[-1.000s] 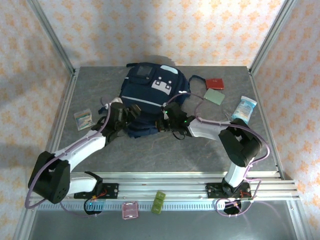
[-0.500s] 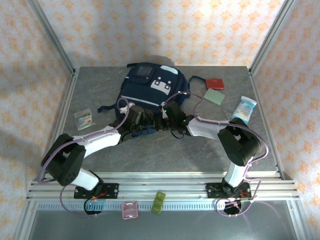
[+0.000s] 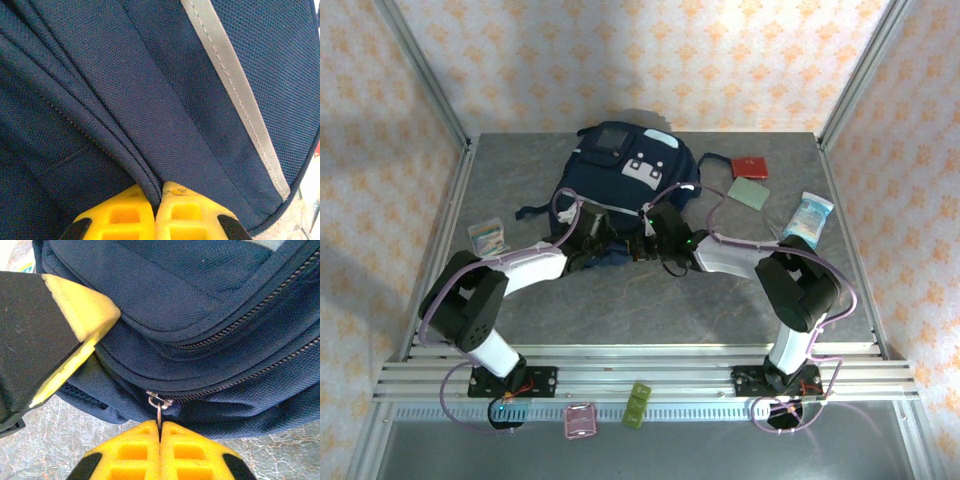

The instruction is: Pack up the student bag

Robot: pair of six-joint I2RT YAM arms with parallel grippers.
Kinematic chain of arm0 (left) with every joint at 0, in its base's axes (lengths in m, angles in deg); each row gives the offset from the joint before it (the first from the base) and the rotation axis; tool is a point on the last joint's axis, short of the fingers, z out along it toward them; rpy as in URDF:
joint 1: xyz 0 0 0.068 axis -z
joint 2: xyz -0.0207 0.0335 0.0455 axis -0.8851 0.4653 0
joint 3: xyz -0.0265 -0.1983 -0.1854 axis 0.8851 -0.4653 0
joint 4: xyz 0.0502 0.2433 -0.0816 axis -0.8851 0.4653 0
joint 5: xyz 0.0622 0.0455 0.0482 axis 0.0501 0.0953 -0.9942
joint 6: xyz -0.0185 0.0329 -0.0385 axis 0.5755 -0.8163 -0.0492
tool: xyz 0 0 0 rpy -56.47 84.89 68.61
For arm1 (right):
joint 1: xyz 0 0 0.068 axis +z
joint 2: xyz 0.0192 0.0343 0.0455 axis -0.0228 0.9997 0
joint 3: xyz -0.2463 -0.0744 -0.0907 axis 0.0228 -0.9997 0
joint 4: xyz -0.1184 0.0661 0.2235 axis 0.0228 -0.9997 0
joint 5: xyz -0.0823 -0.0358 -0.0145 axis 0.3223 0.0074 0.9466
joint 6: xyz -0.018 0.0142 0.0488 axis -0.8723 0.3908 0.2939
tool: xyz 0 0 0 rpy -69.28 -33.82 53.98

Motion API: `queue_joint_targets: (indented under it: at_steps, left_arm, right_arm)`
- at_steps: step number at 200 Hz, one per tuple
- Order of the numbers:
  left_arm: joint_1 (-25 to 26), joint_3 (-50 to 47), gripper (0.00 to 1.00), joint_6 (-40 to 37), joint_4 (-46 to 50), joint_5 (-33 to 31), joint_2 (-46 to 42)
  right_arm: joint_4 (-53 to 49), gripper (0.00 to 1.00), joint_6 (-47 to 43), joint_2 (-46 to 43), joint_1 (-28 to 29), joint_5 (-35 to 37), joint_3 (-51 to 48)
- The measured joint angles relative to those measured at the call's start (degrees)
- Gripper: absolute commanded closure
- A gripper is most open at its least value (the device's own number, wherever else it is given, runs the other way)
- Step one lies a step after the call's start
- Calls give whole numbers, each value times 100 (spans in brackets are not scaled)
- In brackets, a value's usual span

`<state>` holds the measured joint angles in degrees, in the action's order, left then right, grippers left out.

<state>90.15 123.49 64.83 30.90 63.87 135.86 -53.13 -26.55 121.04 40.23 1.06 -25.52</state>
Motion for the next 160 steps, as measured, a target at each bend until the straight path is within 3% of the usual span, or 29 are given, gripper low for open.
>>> queue_joint_targets:
  at_steps: [32, 73, 116, 160]
  left_arm:
    - [-68, -297, 100, -2, -278, 160, -264]
    - [-138, -651, 100, -24, -516, 365, -557]
    - [-256, -809, 100, -83, -562, 422, -658]
    - [-254, -809, 100, -232, -564, 490, -660]
  right_arm:
    - [-107, 100, 0, 0, -319, -63, -2]
    - [-190, 100, 57, 33, -1182, -4, 94]
    - [-538, 100, 260, 619, -1941, 957, 802]
    - [-704, 100, 380, 822, -1965, 1145, 1056]
